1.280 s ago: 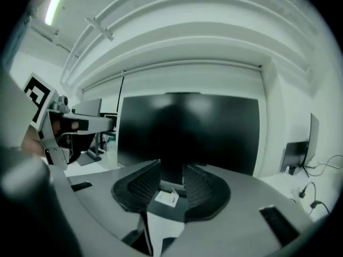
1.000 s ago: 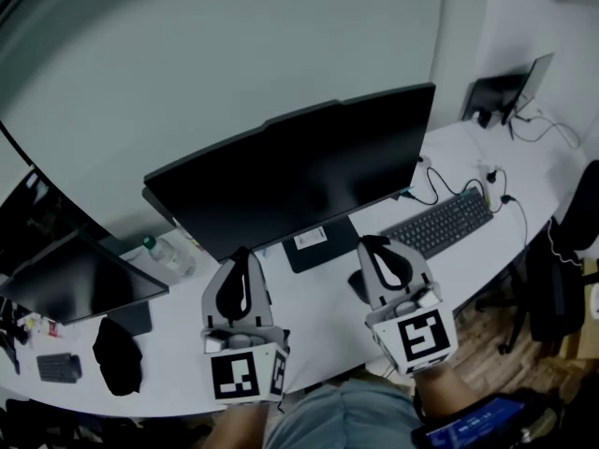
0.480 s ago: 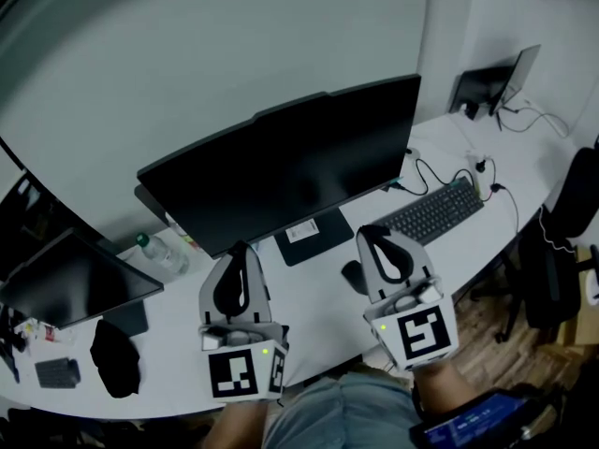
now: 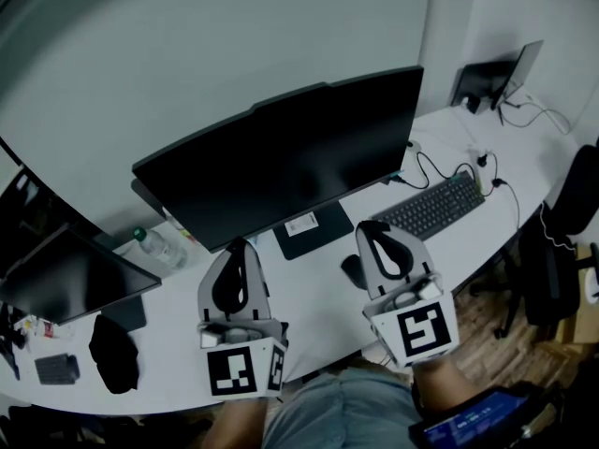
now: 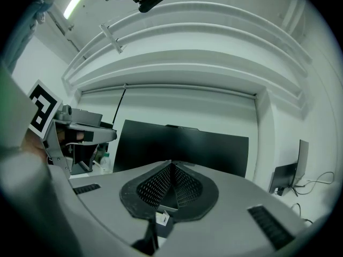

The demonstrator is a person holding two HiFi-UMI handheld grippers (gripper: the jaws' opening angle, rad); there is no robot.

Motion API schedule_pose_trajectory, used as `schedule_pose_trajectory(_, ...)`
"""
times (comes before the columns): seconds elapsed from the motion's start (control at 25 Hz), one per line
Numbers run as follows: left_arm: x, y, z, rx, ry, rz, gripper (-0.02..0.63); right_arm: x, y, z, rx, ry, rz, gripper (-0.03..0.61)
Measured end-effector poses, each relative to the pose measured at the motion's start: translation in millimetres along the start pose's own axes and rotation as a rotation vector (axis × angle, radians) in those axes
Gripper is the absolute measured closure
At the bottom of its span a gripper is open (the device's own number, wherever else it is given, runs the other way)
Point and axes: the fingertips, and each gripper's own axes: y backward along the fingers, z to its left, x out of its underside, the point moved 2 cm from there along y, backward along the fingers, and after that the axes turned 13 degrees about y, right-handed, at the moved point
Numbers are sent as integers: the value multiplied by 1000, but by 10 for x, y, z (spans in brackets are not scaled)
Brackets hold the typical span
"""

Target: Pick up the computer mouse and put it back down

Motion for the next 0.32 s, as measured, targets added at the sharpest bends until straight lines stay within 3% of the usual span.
schedule_pose_trajectory(0.32, 26, -46, -4, 0, 2, 1, 606, 40, -33, -21, -2, -6, 3, 565)
